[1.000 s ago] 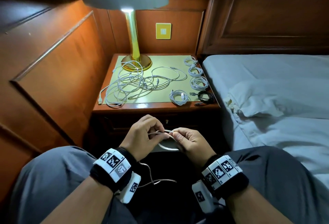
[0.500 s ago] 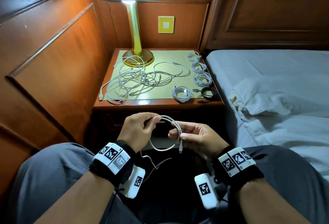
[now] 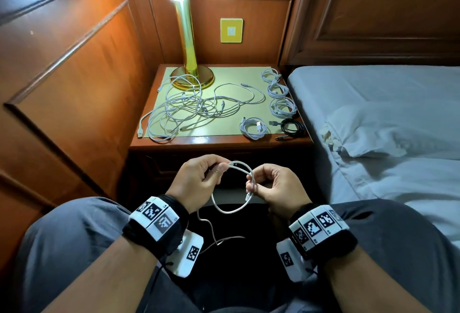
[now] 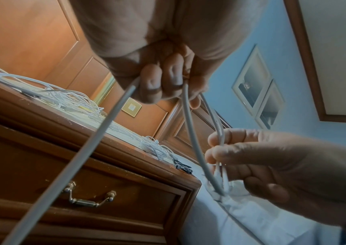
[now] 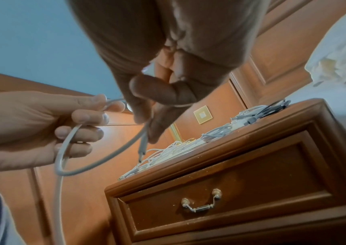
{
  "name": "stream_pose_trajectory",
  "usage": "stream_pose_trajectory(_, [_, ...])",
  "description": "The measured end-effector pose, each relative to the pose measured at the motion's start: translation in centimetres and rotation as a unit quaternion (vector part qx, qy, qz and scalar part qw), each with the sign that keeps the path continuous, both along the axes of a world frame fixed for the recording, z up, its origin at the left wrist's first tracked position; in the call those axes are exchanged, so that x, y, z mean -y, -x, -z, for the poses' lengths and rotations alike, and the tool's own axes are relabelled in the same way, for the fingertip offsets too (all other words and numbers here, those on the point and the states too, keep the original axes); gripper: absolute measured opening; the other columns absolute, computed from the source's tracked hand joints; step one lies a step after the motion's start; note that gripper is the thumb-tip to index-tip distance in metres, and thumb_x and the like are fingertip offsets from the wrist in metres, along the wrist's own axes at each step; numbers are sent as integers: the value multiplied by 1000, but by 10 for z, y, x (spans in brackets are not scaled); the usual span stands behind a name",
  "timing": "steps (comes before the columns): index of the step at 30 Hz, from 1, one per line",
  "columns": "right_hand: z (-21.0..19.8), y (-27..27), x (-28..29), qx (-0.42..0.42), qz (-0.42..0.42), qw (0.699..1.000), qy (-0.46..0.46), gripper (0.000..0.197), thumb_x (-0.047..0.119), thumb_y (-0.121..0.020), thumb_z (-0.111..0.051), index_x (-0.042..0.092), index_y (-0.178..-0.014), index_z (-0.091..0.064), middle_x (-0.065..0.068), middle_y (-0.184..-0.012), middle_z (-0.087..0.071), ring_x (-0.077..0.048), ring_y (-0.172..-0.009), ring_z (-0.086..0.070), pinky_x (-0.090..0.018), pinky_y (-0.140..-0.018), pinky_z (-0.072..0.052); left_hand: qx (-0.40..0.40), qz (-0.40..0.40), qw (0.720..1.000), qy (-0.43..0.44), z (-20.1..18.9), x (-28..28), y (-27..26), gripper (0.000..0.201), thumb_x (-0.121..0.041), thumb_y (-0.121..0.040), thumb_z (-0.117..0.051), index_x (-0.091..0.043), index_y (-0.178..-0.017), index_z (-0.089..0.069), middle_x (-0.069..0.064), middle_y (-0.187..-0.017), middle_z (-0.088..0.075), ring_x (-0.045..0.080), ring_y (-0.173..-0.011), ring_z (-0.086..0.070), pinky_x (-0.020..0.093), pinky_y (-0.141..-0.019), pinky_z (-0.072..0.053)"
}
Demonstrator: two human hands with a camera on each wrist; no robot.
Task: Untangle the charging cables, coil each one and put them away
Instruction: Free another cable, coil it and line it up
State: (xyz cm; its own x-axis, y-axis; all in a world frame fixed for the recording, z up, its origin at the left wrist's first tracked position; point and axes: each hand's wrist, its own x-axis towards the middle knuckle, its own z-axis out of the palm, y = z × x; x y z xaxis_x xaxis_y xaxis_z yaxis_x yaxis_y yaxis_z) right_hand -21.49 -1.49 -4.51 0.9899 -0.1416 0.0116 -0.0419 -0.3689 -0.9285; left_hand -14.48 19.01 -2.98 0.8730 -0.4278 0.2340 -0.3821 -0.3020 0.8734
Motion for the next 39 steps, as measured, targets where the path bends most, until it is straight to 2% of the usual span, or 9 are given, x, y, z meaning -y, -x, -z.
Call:
stream_pose_trajectory(3, [4,-3,2,5,31,999,41,13,12,-81,-78,23,-80,-70,-2,-77,-73,-18,-71,-71,-40,-76,-60,-24,11,1000,5,0,2,2,11,-17,-98,-62,-19,-96,-73,-15,-60,-54,6,-57,-47,26,-57,-42])
stream_pose_trajectory(8, [4,-2,4,20,39,994,100,13,19,-82,-79,24,-77,-68,3,-68,-67,-5,-60,-59,-24,-64,-52,-72,18,997,37,-2,5,3,19,-9,-101,-56,-18,-103,-73,-9,-55,-52,14,-54,-52,28,-58,-48])
stream_pose_trajectory(11, [8,-4,7,-4,-1,999,37,9,25,-87,-75,23,-81,-69,-2,-79,-73,-18,-74,-69,-42,-76,-58,-114,17,990,83,-6,5,4,22,-6,-102,-52,-11,-106,-73,2,-56,-42,19,-47,-42,30,-51,-48])
stream_pose_trajectory(15, [1,-5,9,-2,-36,999,10,15,31,-89,-73,18,-83,-70,2,-74,-68,-10,-67,-59,-29,-68,-49,-157,-4,978,139,-12,3,1,21,-5,-103,-50,-7,-104,-71,6,-60,-38,17,-46,-35,31,-44,-50])
stream_pose_trajectory(19, [-5,-4,4,-11,-81,991,-108,27,24,-92,-67,-2,-89,-61,-7,-76,-68,-17,-67,-60,-29,-67,-50,-157,-11,975,158,-14,4,2,21,-3,-104,-46,-1,-102,-67,8,-68,-56,18,-46,-44,30,-43,-49])
stream_pose_trajectory(24, [-10,-3,1,-8,-65,978,-199,33,28,-83,-70,-2,-88,-58,-14,-60,-55,-16,-45,-57,-21,-50,-47,-148,-25,975,164,-13,3,-1,22,0,-103,-46,1,-108,-67,11,-71,-64,21,-47,-56,28,-49,-52])
stream_pose_trajectory(30, [-8,-5,2,-2,-18,992,-124,49,43,-76,-76,2,-70,-50,-10,-55,-48,-20,-44,-61,-21,-43,-40,-149,-26,974,171,-13,3,0,21,0,-103,-47,-5,-104,-67,12,-77,-68,23,-58,-61,29,-55,-54])
stream_pose_trajectory(35, [-6,-7,7,26,3,998,-63,54,50,-77,-79,18,-57,-40,-1,-42,-42,-23,-43,-61,-40,-54,-52,-75,-42,985,147,-14,-1,-7,24,3,-100,-52,-11,-100,-70,3,-78,-69,20,-59,-56,26,-63,-52])
stream_pose_trajectory(39, [-1,-7,10,18,-33,999,-10,61,53,-84,-71,4,-62,-41,-19,-50,-55,-18,-47,-62,-33,-57,-48,-37,-59,992,102,-12,-5,-10,26,0,-100,-52,-16,-100,-73,-4,-75,-64,8,-57,-52,25,-60,-52])
